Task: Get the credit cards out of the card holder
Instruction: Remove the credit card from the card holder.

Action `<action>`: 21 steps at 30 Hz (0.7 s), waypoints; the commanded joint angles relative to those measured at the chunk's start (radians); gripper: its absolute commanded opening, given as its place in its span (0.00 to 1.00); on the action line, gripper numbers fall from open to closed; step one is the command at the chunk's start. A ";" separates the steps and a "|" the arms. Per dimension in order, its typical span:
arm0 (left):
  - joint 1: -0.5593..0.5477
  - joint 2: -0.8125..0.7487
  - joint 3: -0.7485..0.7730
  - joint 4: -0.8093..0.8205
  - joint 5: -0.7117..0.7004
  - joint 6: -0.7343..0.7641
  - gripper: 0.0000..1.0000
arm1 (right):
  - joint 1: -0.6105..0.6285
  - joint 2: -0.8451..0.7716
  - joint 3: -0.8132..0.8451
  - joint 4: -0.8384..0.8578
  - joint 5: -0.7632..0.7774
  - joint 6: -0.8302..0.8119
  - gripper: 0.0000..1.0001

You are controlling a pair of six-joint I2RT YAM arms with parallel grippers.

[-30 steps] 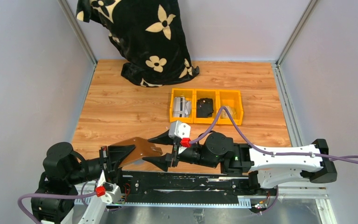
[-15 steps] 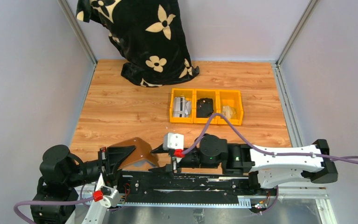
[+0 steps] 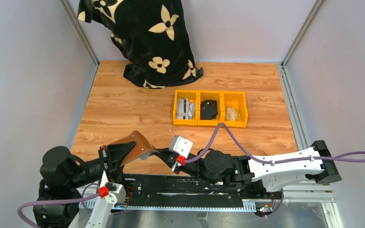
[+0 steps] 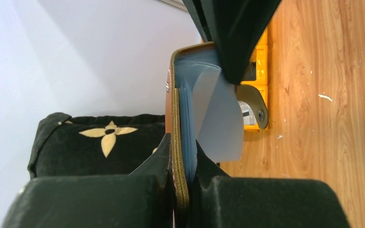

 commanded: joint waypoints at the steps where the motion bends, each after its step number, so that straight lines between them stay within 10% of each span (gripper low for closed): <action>1: -0.005 -0.009 -0.012 -0.033 0.133 -0.025 0.00 | -0.014 -0.069 -0.045 0.239 0.204 0.010 0.05; 21: 0.016 0.002 -0.005 -0.032 0.226 -0.218 0.00 | -0.015 -0.007 -0.008 0.488 0.367 0.193 0.00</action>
